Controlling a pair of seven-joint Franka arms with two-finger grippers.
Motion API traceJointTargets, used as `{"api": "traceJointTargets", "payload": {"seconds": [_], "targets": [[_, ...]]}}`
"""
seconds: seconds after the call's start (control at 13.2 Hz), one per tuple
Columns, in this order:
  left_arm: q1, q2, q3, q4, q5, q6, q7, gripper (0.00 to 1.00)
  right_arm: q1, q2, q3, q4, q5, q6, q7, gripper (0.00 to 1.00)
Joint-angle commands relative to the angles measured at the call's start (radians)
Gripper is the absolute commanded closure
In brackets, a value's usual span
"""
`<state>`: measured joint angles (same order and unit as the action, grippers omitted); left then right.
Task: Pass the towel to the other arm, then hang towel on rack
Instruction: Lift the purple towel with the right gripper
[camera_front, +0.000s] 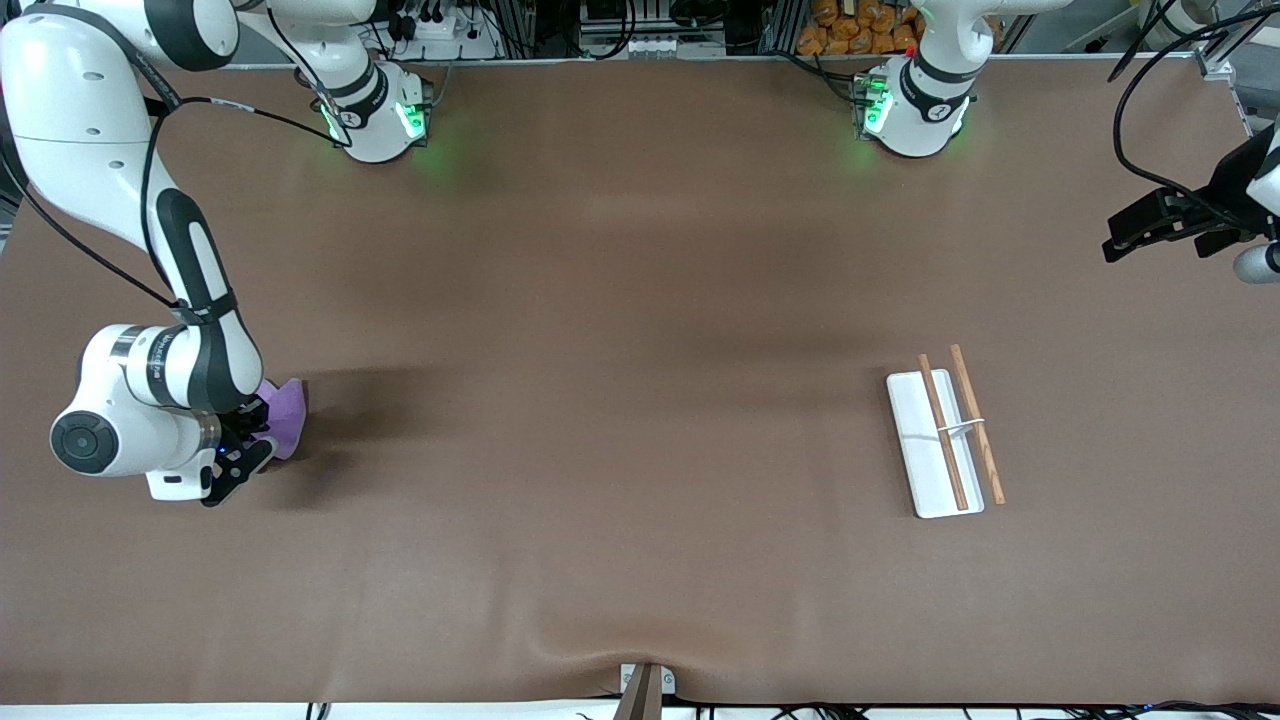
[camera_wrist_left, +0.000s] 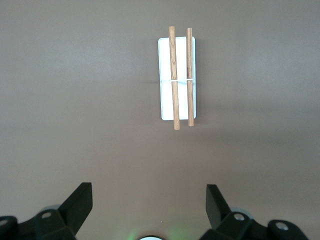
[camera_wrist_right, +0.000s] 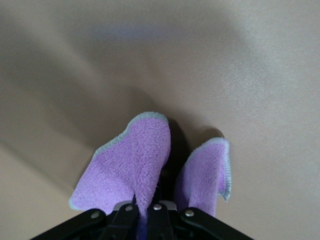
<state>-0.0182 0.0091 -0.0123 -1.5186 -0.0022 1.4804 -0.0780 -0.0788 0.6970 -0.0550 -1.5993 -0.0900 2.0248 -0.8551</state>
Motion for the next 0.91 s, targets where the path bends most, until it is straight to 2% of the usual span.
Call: {"api": "traceJointTargets", "payload": {"seconds": [0.0,0.23,0.38,0.53,0.83], "targets": [[0.014,0.005,-0.005,0.014,0.008,-0.015,0.02,0.0,0.007,-0.046,0.011,0.022,0.013,-0.101,0.062,1.0],[0.012,-0.006,-0.006,0.009,0.008,-0.028,0.02,0.0,0.01,-0.111,0.024,0.045,0.1,-0.165,0.05,1.0],[0.011,-0.006,-0.009,0.011,0.01,-0.028,0.021,0.0,0.011,-0.163,0.088,0.073,0.18,-0.213,0.063,1.0],[0.011,-0.003,-0.009,0.009,0.008,-0.026,0.021,0.0,0.022,-0.166,0.151,0.16,0.261,-0.3,0.102,1.0],[-0.003,0.031,-0.012,0.012,-0.034,-0.003,0.007,0.0,0.1,-0.163,0.192,0.229,0.481,-0.301,0.12,1.0]]}}
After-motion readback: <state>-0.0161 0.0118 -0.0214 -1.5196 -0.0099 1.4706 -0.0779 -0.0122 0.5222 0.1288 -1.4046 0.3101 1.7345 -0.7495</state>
